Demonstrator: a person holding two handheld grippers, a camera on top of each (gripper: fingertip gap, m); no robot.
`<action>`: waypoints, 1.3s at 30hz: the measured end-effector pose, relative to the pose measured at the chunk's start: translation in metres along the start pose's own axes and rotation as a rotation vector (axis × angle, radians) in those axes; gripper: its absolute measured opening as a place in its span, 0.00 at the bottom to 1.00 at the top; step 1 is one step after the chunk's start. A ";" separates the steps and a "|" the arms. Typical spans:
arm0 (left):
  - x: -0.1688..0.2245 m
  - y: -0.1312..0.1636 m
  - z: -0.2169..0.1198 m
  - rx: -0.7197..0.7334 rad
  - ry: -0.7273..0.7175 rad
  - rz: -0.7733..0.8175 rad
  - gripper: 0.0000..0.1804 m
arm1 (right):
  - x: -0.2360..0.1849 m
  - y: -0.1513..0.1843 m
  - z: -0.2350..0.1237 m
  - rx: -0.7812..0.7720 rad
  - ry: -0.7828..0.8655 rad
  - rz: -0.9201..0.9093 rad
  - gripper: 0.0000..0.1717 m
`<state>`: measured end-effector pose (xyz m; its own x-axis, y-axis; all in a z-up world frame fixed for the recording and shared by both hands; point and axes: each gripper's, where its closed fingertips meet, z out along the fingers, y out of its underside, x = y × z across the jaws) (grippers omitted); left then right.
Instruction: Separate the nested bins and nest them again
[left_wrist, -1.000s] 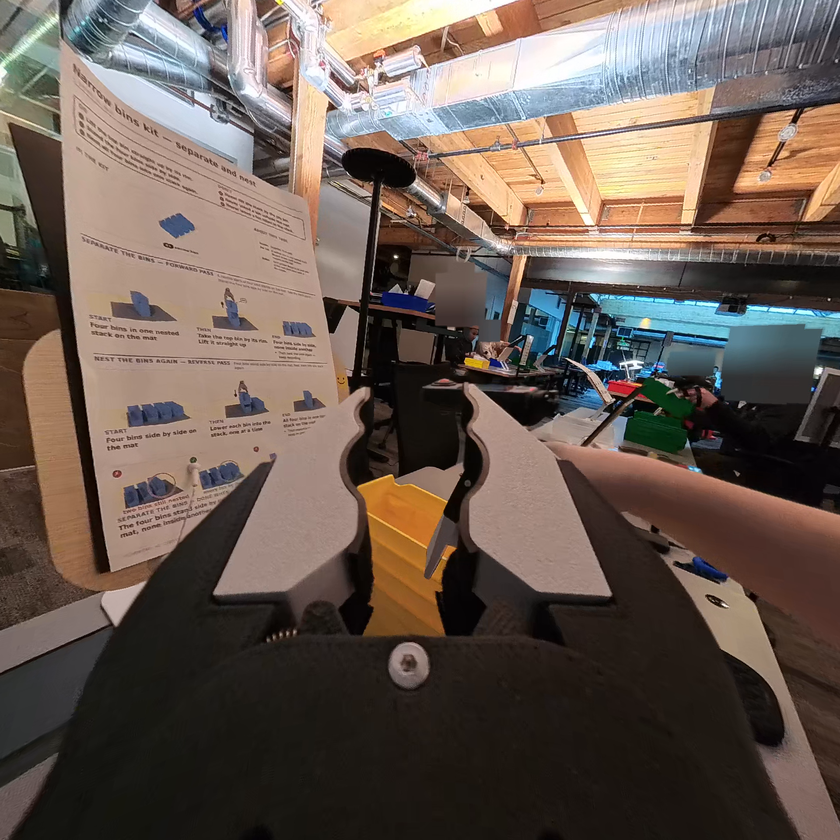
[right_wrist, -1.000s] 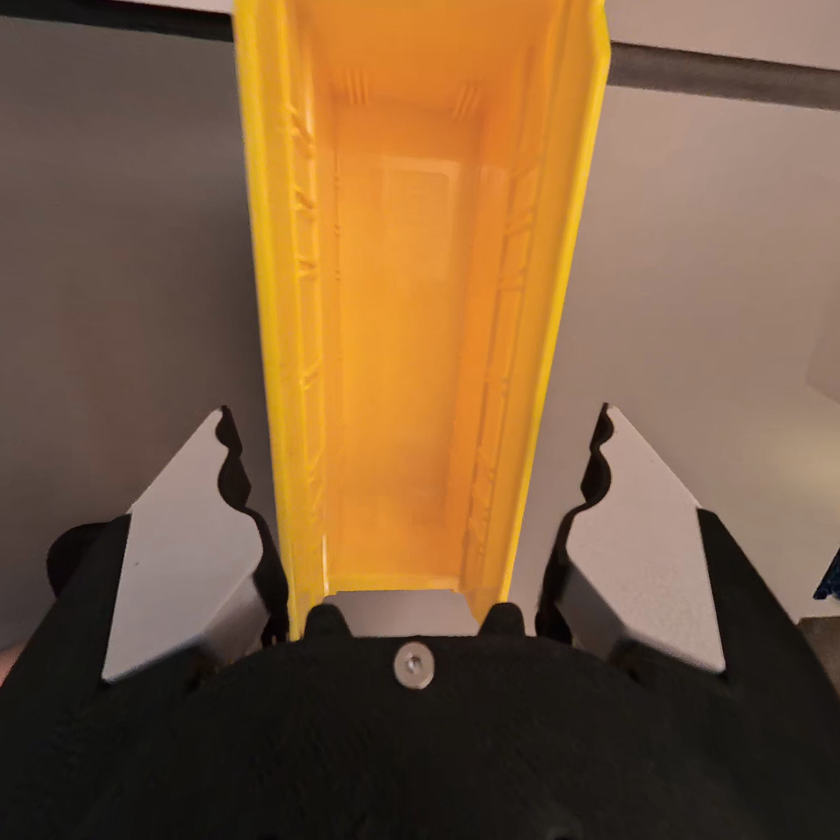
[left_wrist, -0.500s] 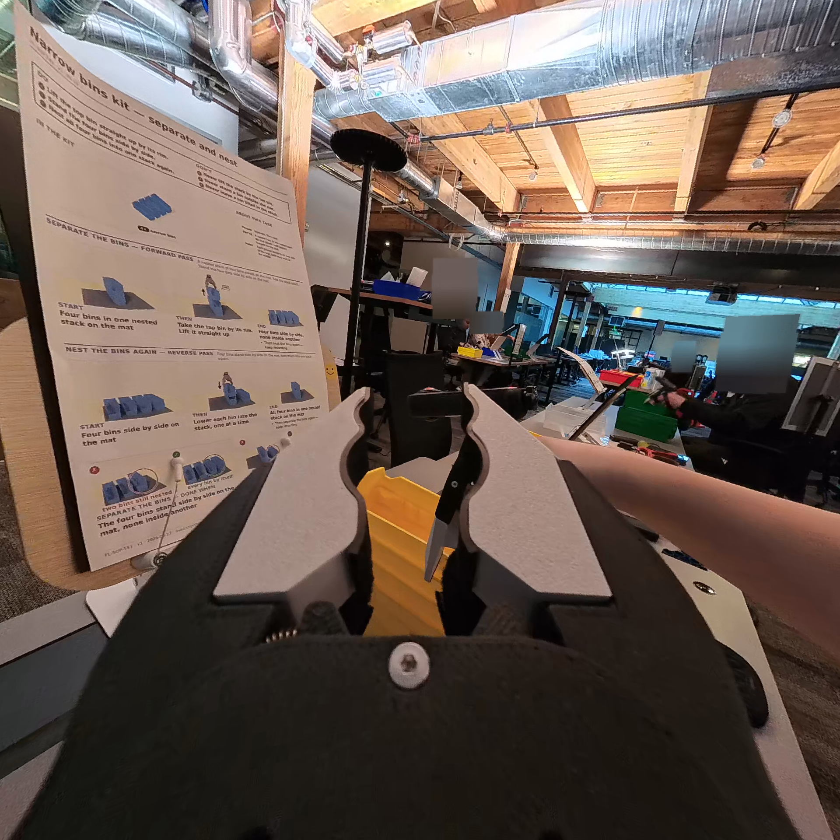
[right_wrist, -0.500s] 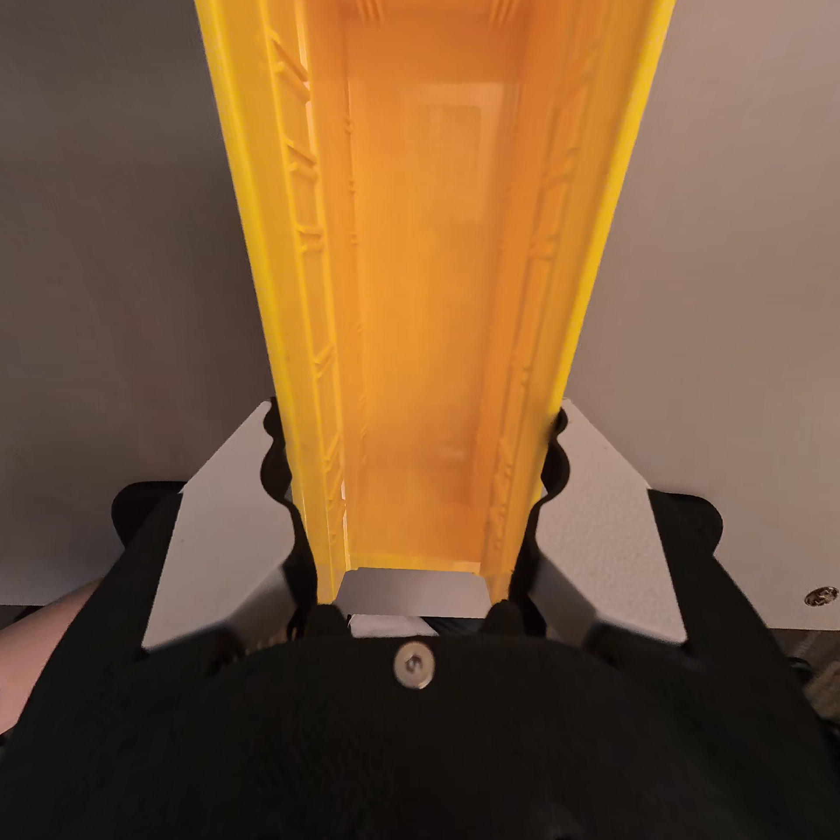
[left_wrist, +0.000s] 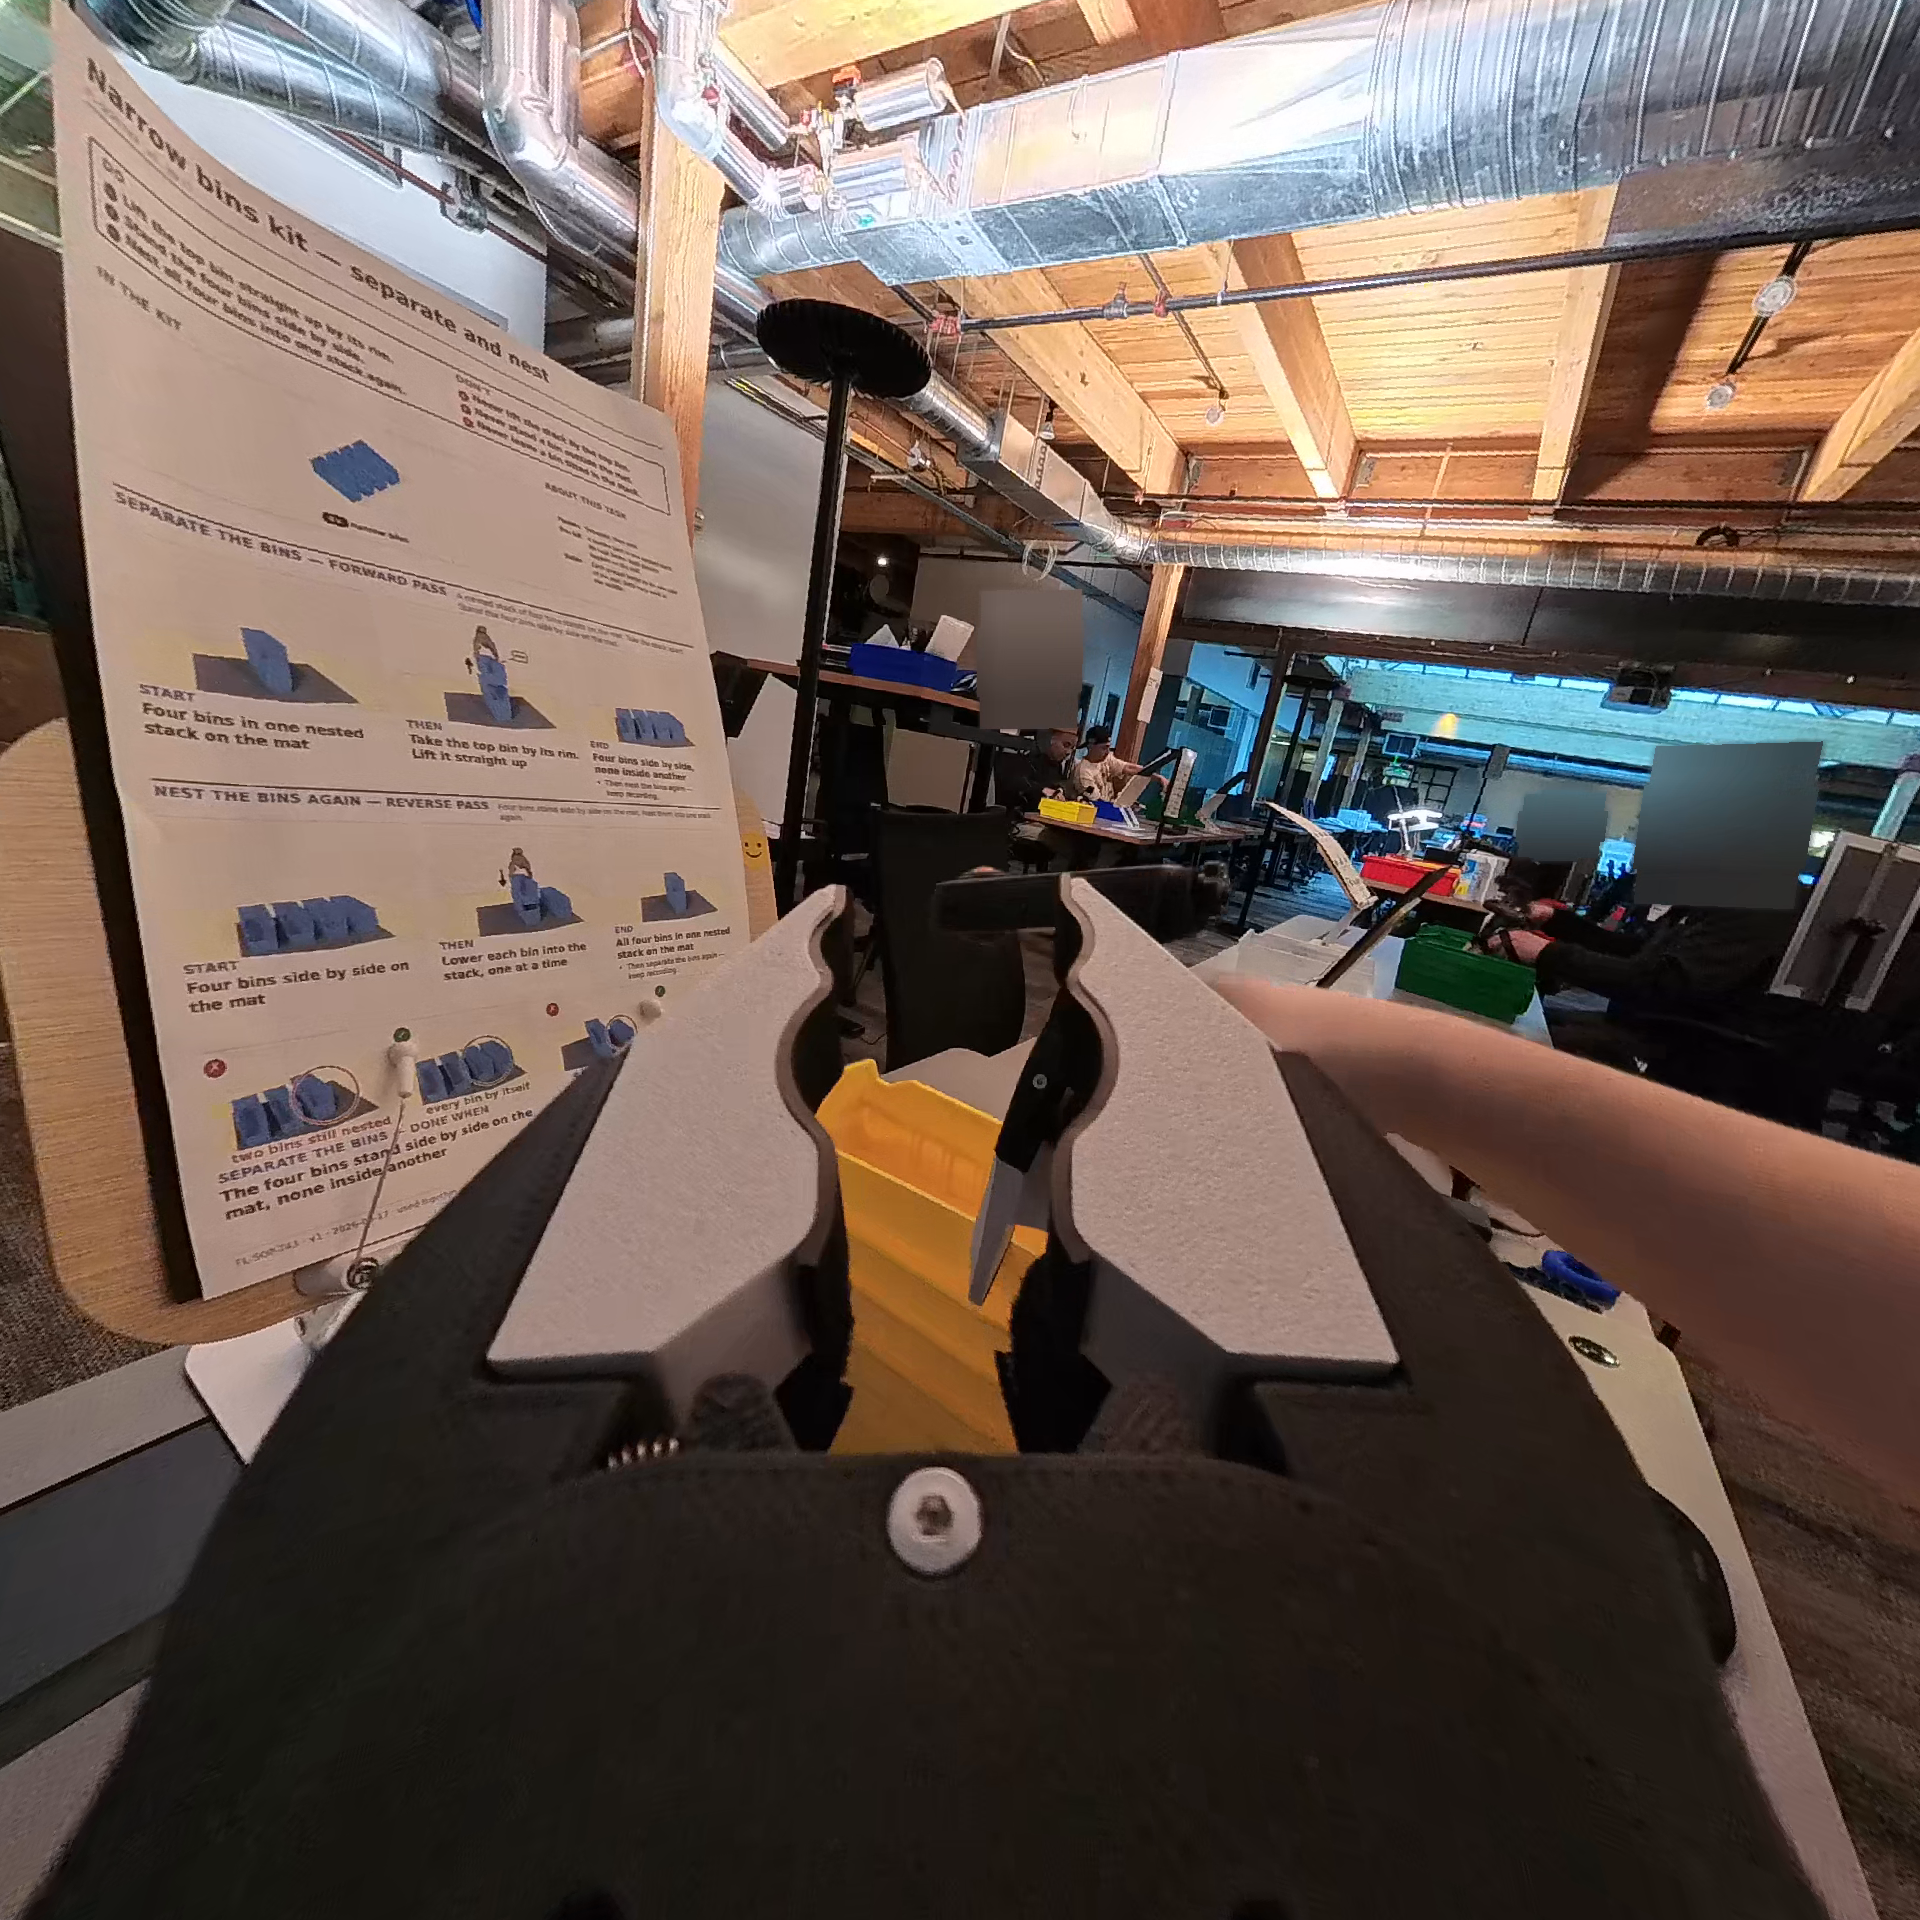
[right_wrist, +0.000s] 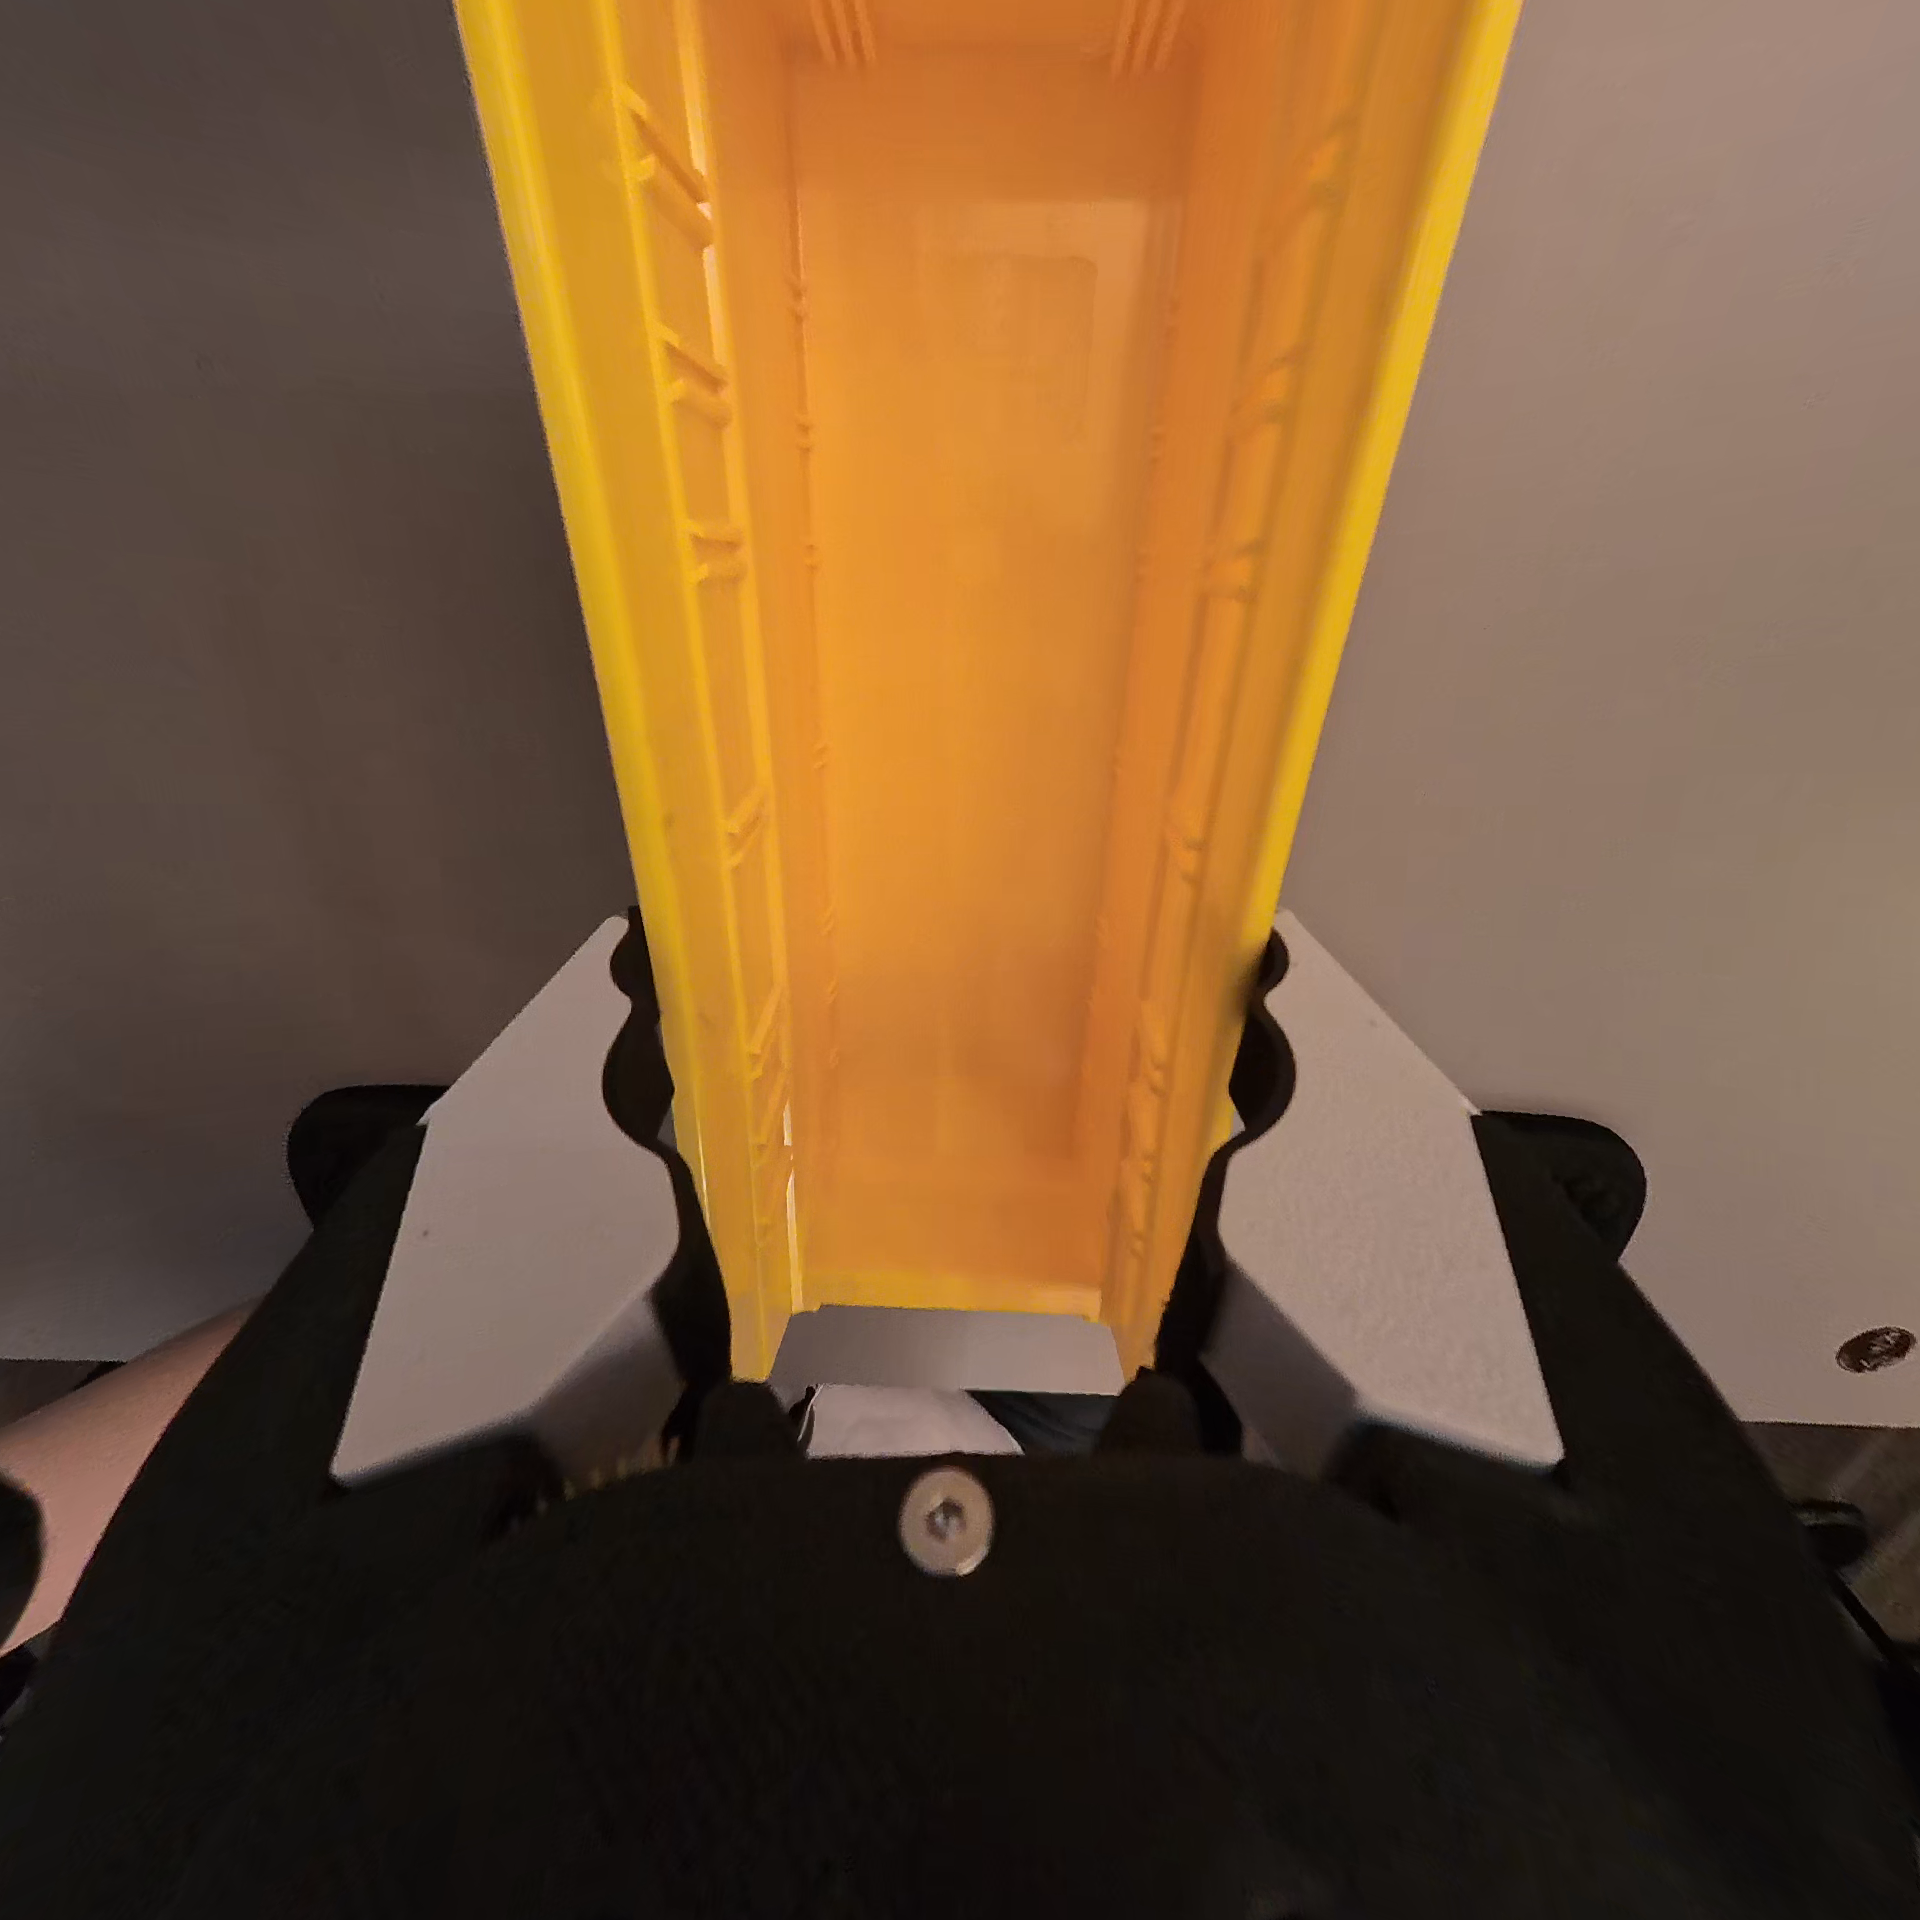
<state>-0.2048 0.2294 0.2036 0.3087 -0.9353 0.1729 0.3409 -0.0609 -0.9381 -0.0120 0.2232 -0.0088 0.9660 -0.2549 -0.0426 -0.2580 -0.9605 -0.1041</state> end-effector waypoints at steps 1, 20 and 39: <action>0.000 0.000 0.000 -0.001 0.001 0.000 0.20 | 0.000 -0.001 -0.003 0.005 -0.001 0.001 0.66; 0.003 0.000 0.000 -0.002 0.005 -0.005 0.20 | -0.001 -0.009 -0.087 0.079 -0.042 -0.008 0.65; 0.007 0.001 0.003 -0.009 0.012 -0.001 0.20 | 0.113 -0.005 -0.081 0.131 -0.047 0.092 0.65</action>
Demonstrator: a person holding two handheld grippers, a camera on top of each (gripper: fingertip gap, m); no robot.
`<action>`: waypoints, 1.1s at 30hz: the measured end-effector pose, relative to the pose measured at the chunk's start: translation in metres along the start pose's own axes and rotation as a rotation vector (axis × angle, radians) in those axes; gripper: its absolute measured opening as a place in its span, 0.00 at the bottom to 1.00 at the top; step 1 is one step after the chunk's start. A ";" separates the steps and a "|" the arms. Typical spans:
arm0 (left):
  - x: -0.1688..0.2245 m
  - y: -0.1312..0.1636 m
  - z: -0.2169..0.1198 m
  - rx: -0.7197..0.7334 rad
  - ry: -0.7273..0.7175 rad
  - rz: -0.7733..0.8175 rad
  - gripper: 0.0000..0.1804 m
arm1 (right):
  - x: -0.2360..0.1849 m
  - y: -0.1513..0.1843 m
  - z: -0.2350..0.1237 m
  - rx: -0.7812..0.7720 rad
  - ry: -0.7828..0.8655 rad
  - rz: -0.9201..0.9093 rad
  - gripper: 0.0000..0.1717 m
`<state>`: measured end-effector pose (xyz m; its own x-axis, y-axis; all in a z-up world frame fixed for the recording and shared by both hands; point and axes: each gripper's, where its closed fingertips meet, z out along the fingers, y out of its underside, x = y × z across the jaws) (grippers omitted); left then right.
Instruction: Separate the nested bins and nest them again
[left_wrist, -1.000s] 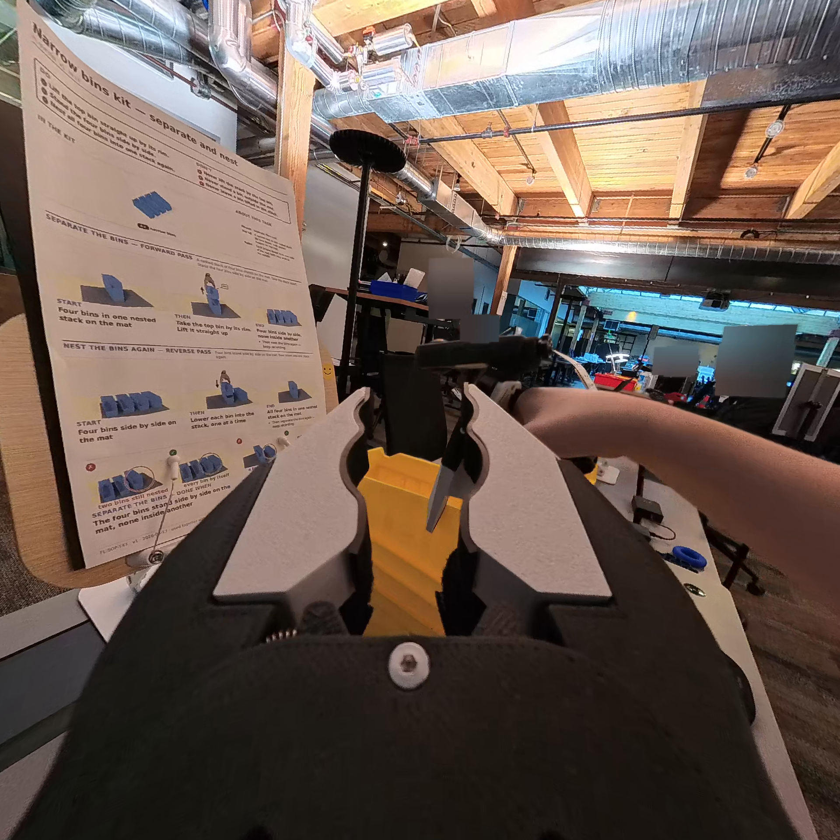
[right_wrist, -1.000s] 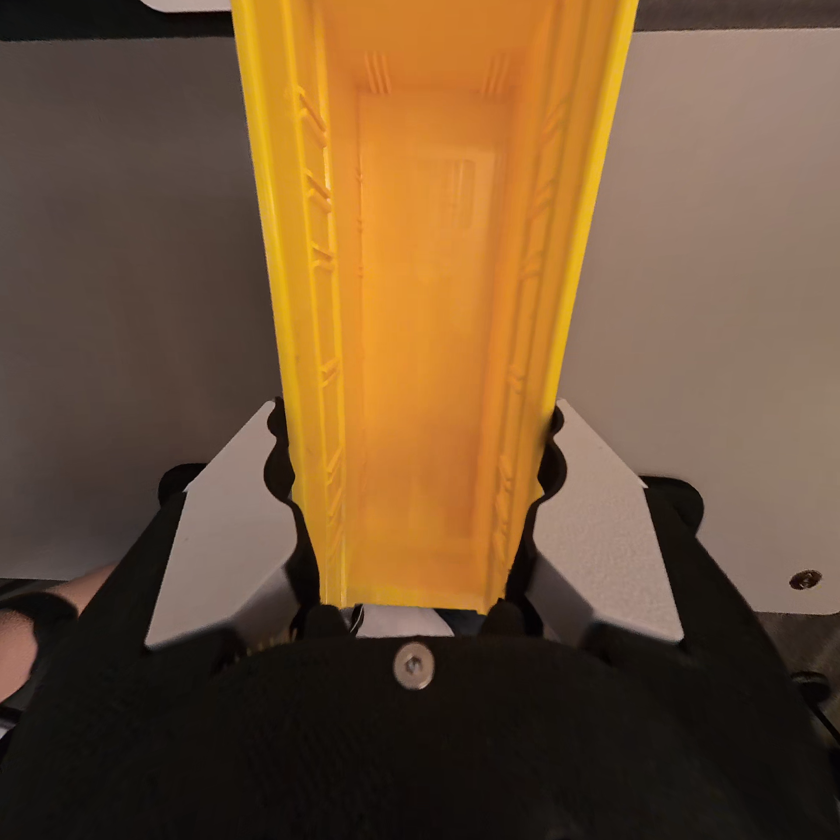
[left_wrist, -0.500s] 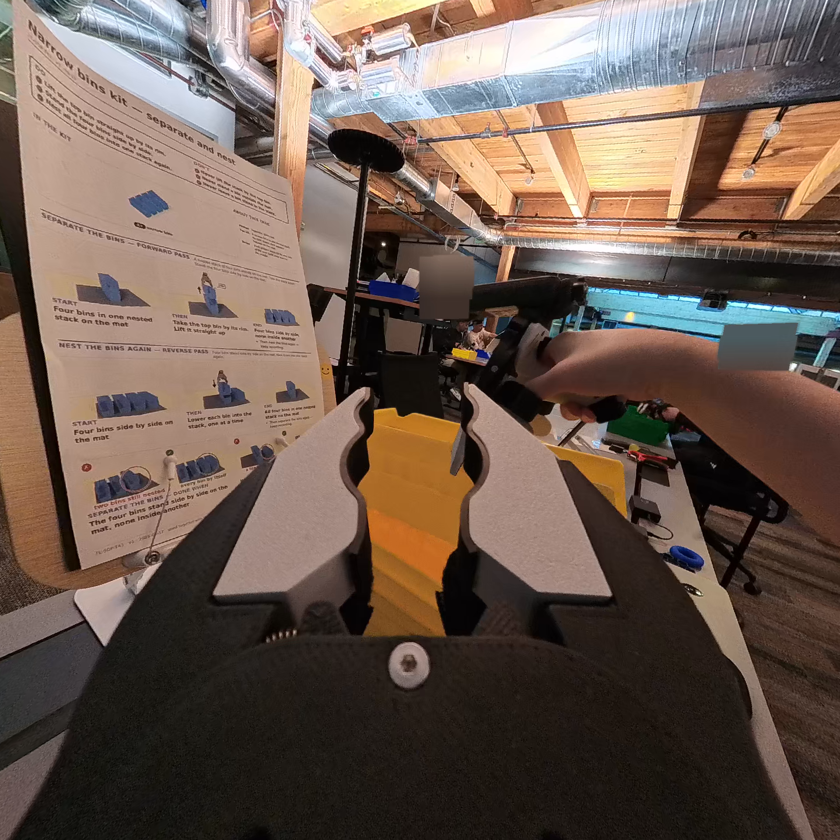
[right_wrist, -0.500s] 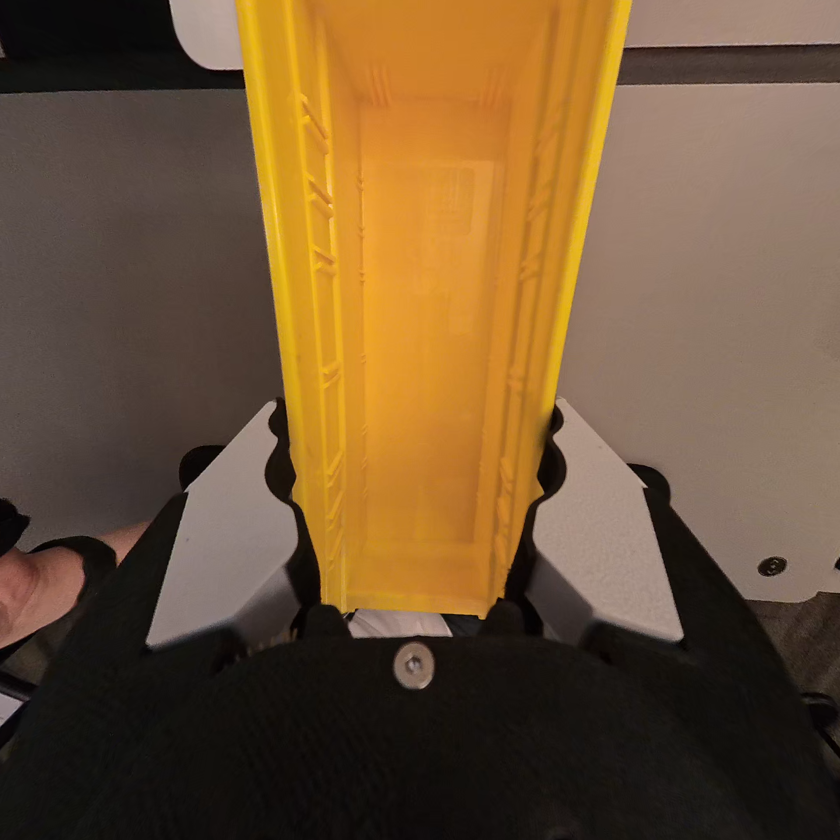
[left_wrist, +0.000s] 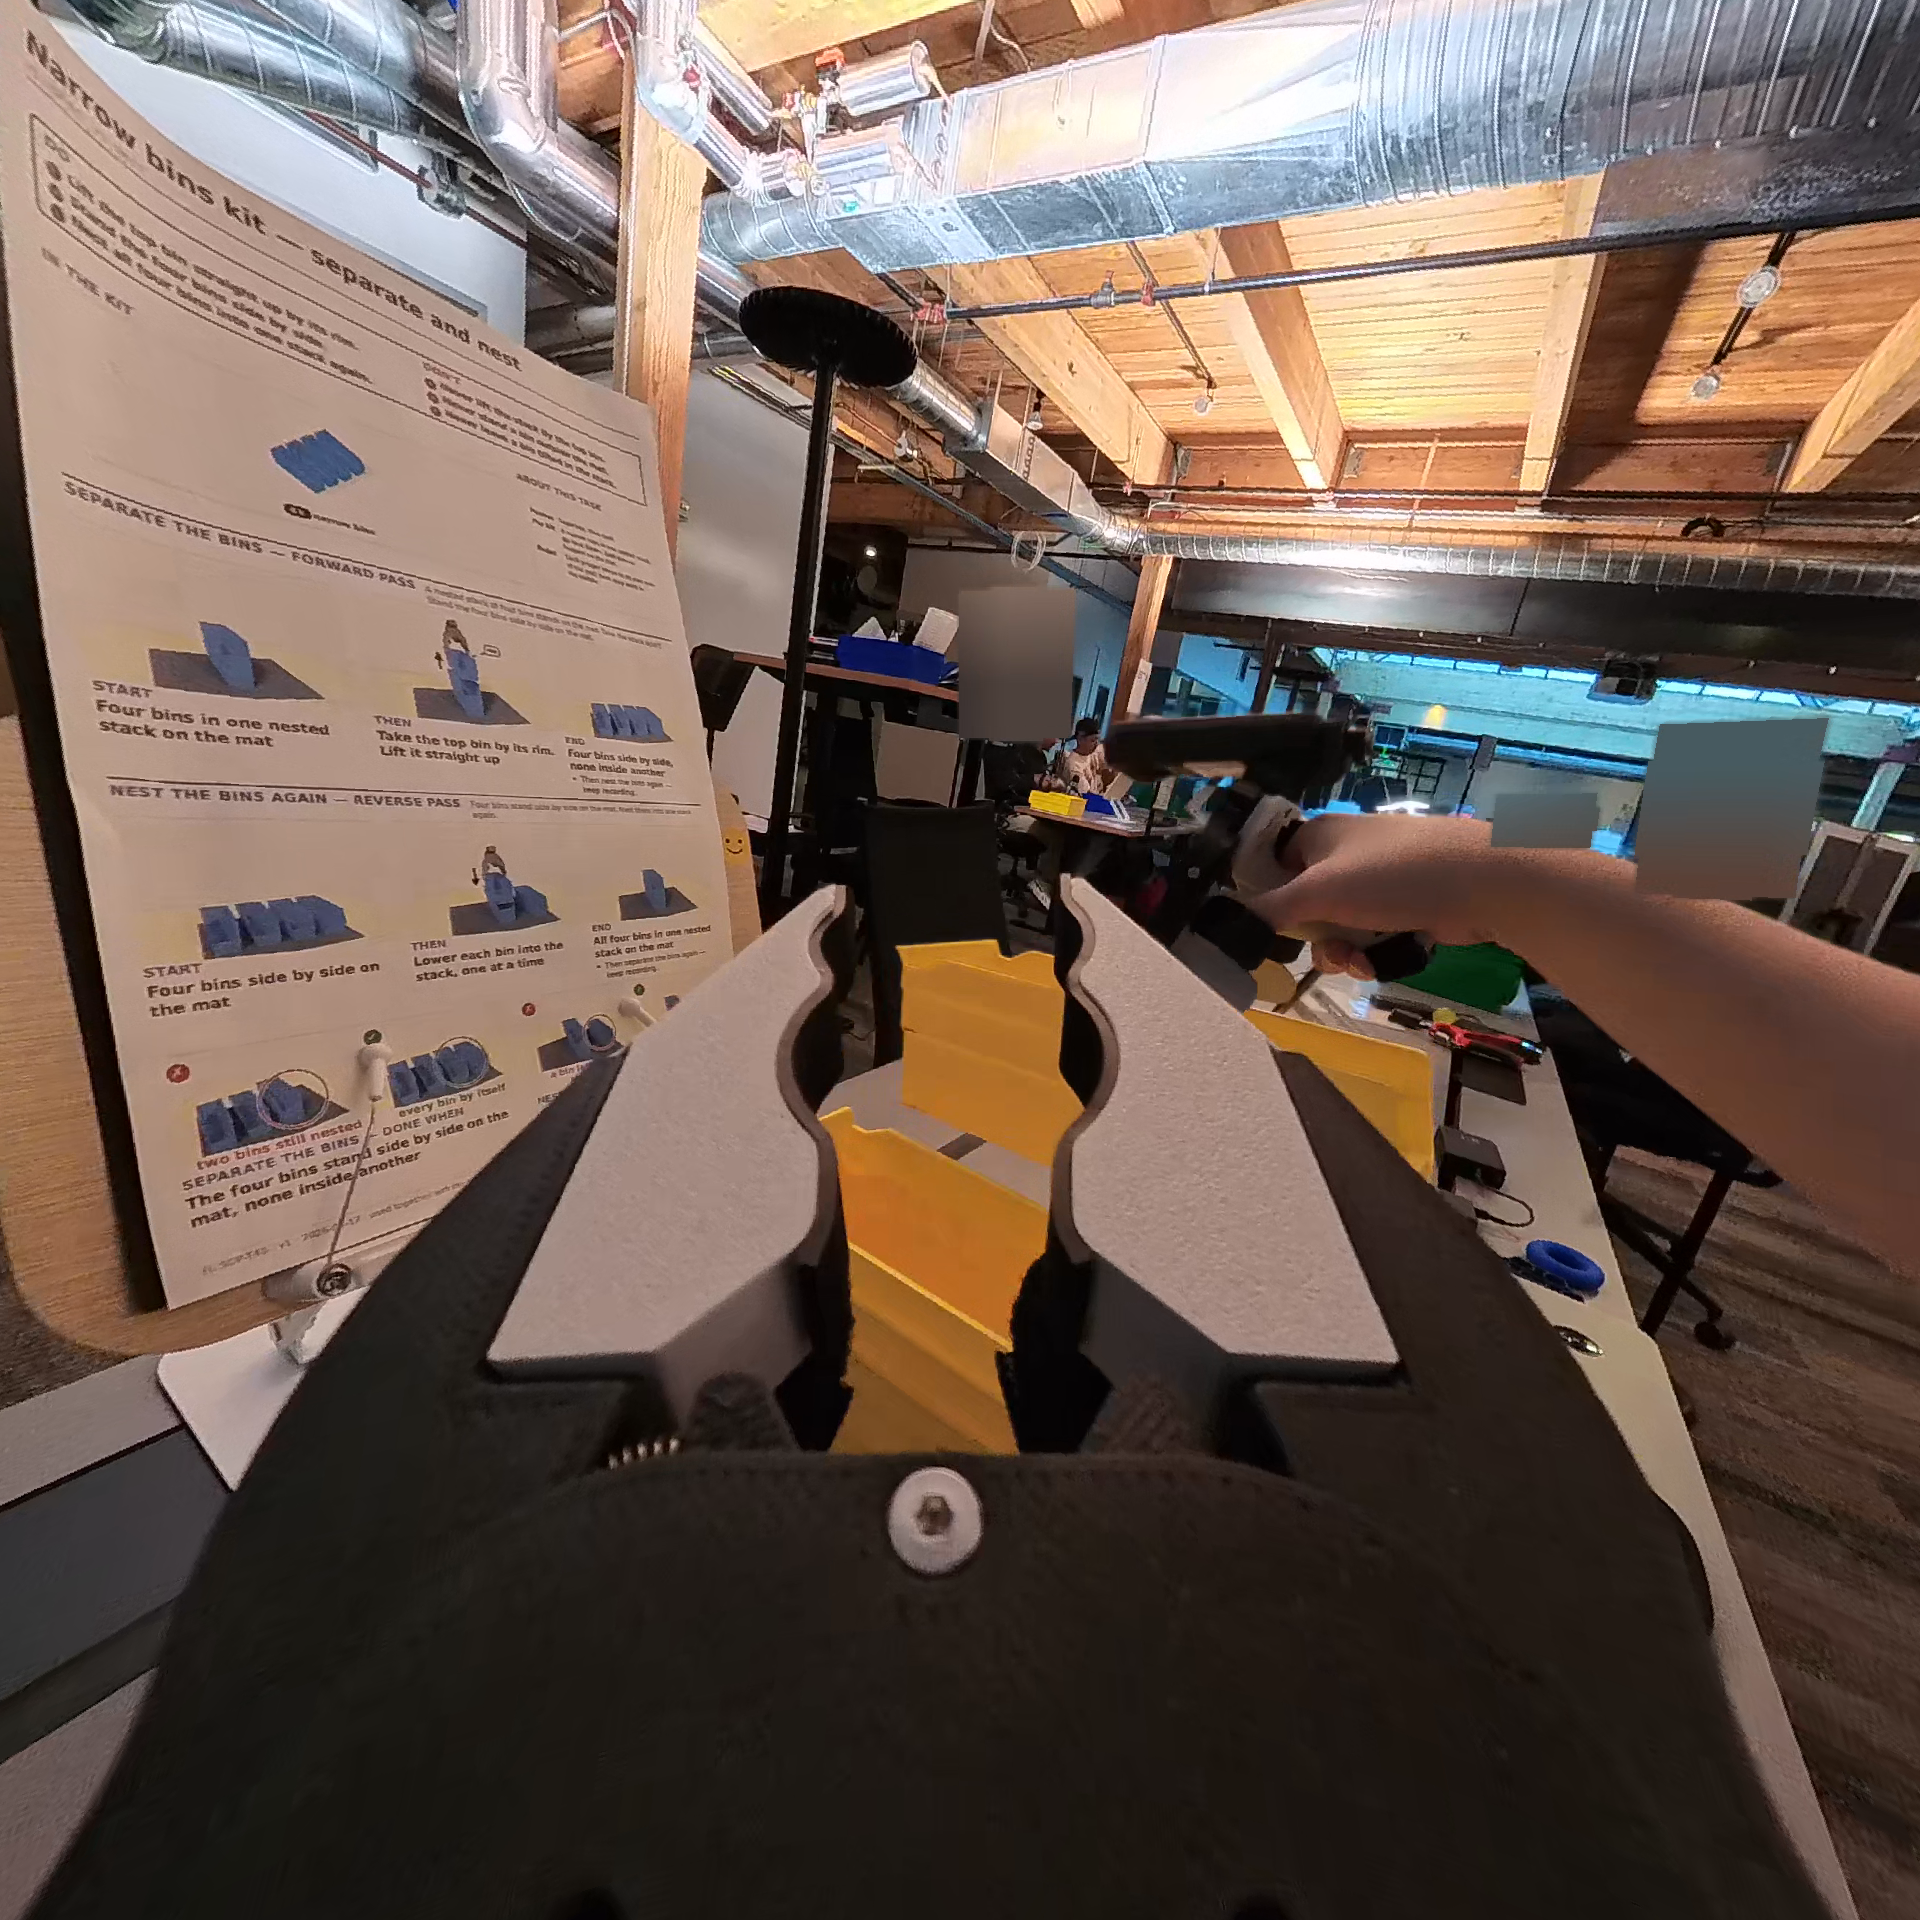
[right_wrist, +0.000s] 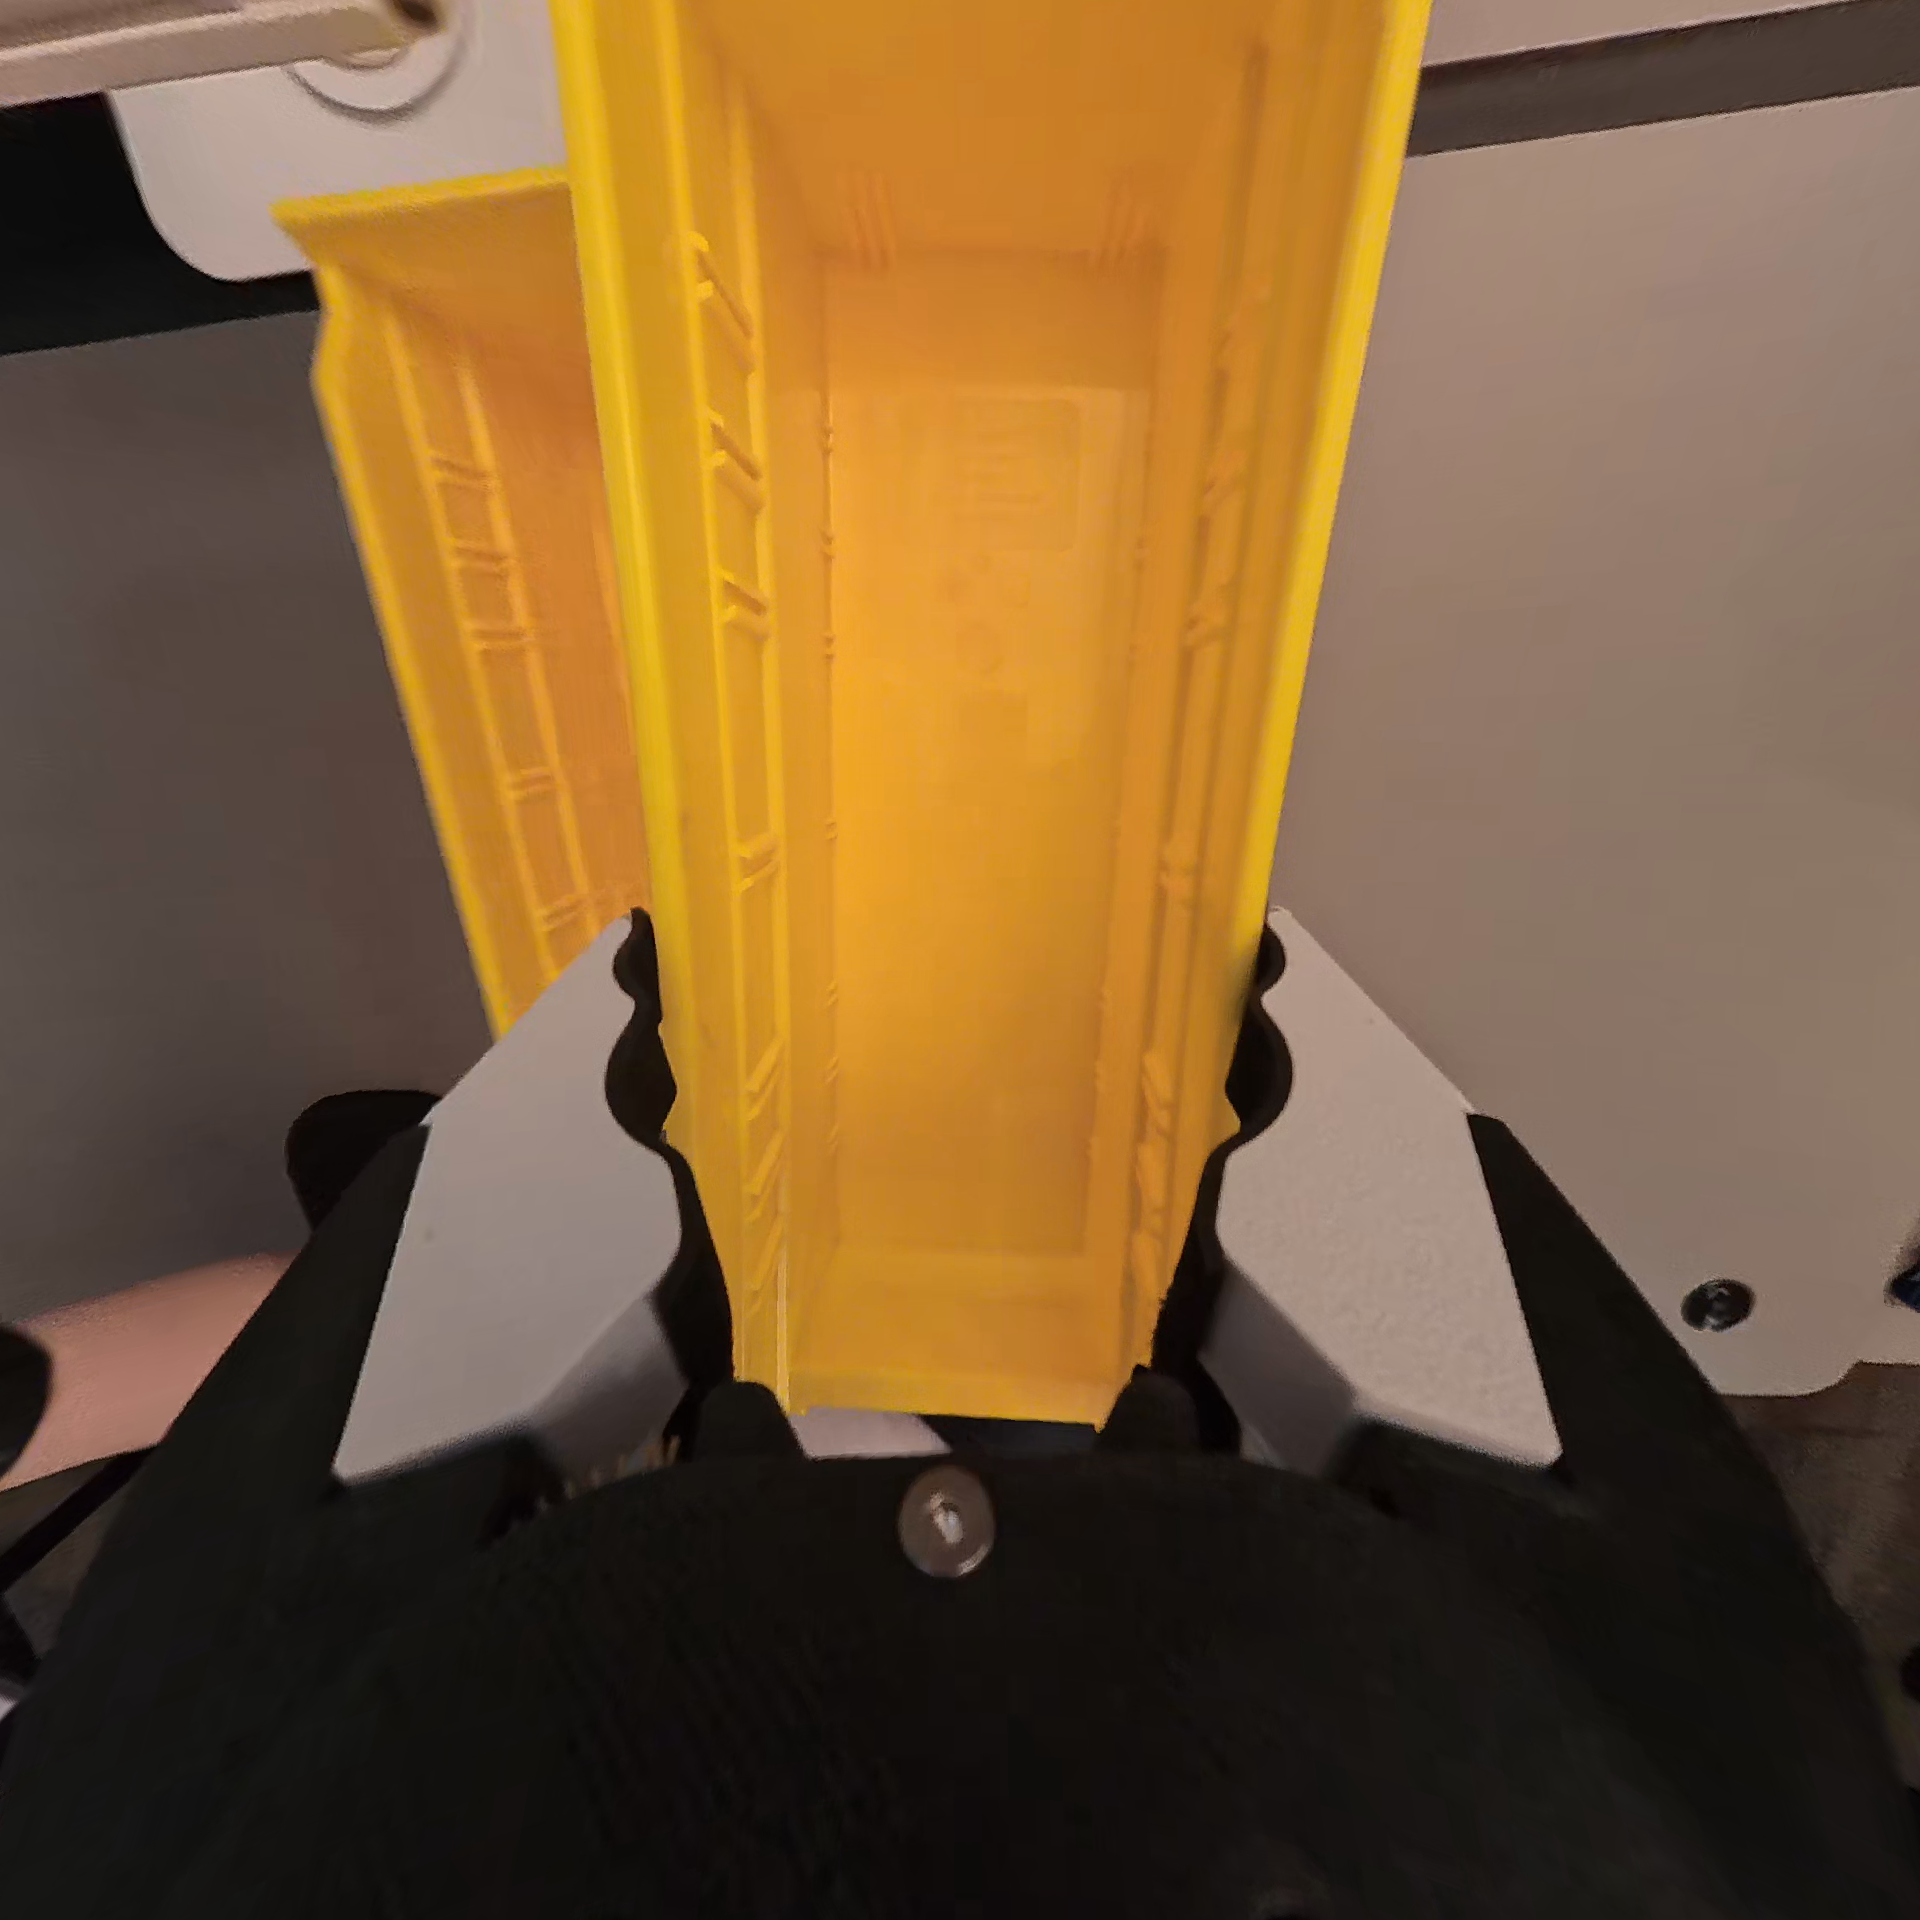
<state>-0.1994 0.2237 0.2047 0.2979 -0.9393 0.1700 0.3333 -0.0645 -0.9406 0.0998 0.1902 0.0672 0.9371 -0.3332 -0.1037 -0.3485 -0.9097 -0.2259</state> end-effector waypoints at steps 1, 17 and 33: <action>0.001 0.000 0.001 -0.002 0.001 0.002 0.20 | 0.009 0.000 0.004 0.001 0.007 0.002 0.65; 0.005 0.001 0.004 -0.006 -0.001 0.021 0.20 | 0.073 0.011 0.110 -0.037 0.043 -0.009 0.65; 0.007 0.001 0.006 -0.009 -0.003 0.021 0.20 | 0.059 0.023 0.153 -0.073 0.045 -0.047 0.67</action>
<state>-0.1918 0.2188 0.2061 0.3078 -0.9393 0.1512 0.3191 -0.0477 -0.9465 0.1441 0.1872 -0.0921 0.9528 -0.2992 -0.0509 -0.3035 -0.9396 -0.1583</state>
